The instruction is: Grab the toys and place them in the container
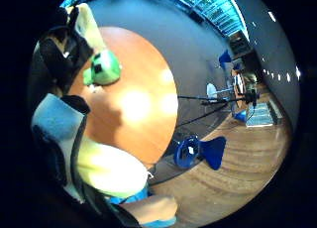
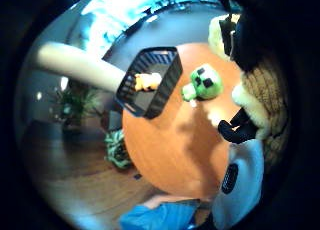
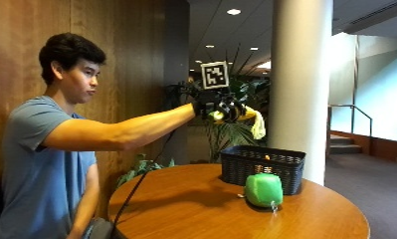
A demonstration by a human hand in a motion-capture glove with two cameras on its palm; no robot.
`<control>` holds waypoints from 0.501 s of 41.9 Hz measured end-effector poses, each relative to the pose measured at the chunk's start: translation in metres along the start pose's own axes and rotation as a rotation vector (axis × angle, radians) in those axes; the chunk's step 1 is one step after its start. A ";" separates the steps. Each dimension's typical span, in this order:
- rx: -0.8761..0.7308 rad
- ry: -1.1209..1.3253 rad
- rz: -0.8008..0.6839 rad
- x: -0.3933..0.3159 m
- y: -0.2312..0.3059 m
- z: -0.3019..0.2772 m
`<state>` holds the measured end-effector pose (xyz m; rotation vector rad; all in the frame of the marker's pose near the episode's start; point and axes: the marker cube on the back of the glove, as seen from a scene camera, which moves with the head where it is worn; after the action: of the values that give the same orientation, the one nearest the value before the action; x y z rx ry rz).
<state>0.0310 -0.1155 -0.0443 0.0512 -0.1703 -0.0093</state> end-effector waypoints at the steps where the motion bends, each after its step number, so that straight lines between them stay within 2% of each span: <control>1: 0.003 0.006 -0.008 -0.006 -0.006 -0.002; 5: 0.013 0.114 -0.029 -0.024 -0.029 -0.004; 8: 0.019 0.090 -0.055 -0.047 -0.045 -0.007; 13: 0.057 0.065 0.111 -0.098 -0.080 -0.008; 18: 0.088 0.077 -0.013 -0.137 -0.097 0.004; 21: 0.096 0.071 -0.031 -0.168 -0.109 0.017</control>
<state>-0.1377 -0.2233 -0.0616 0.1495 -0.0989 -0.0303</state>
